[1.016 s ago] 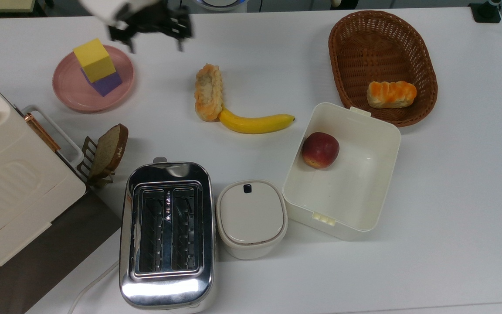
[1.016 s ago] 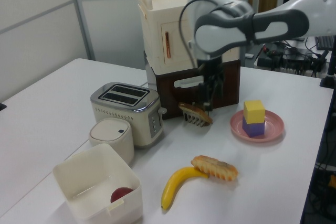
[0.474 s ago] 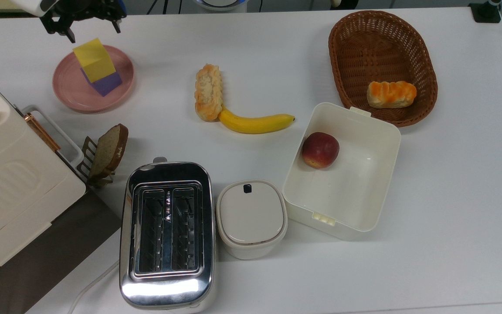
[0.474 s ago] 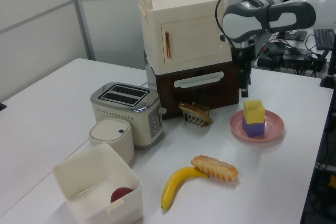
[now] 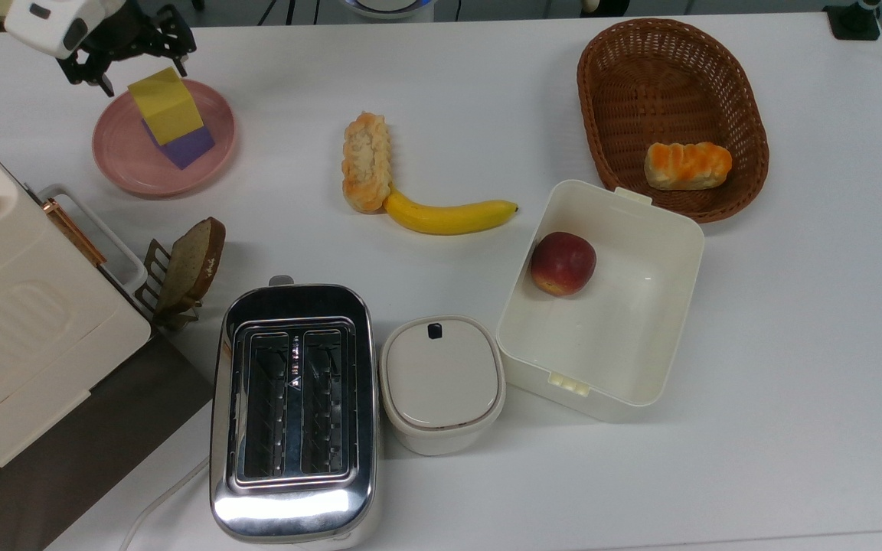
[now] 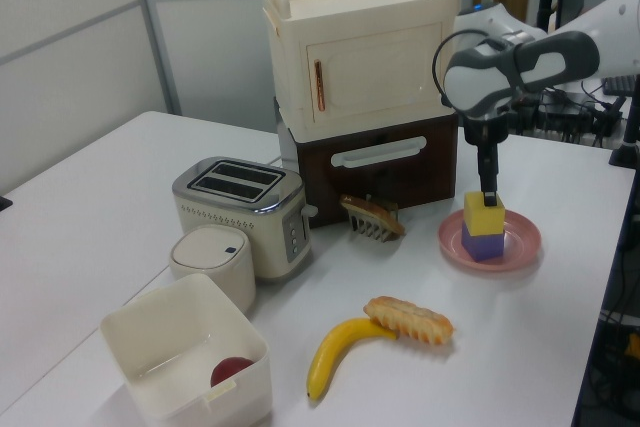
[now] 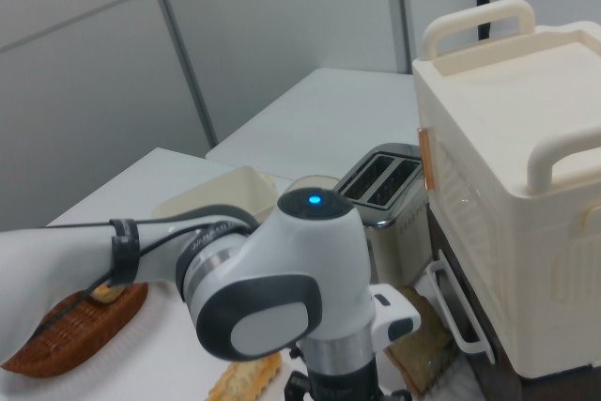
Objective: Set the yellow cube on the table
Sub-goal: 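Lower the gripper and close it on the yellow cube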
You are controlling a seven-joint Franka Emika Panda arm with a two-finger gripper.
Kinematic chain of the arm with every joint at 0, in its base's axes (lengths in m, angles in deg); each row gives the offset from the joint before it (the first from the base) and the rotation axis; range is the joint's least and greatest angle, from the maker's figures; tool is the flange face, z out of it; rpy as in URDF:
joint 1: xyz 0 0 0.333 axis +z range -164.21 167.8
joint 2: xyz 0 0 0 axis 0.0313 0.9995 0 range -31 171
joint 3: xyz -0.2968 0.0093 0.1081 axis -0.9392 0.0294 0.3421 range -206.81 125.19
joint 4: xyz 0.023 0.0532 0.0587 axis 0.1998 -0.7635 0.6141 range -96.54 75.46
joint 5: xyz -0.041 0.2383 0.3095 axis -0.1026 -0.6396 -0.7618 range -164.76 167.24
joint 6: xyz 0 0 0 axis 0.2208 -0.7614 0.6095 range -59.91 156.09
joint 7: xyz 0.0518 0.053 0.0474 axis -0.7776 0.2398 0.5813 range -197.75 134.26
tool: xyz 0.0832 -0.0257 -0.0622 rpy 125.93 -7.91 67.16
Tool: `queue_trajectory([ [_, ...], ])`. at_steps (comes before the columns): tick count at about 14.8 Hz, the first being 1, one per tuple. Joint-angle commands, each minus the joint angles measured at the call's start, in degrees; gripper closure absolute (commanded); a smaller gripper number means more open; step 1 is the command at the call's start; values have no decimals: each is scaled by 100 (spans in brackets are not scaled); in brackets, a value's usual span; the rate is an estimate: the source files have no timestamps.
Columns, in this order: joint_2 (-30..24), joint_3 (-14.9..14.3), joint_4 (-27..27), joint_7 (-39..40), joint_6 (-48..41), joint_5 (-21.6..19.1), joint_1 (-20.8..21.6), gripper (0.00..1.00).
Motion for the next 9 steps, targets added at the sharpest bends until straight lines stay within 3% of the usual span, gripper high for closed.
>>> queue_trajectory([
  [1,-22,-124,-518,78,631,226,198,0],
  [4,119,-124,-518,-19,746,226,347,1],
  [5,93,-124,-509,-45,746,226,348,19],
  [7,-38,-115,-474,-255,633,191,356,70],
  [8,-170,-80,-404,-404,467,182,365,87],
  [9,-223,-54,-265,-536,195,182,409,94],
])
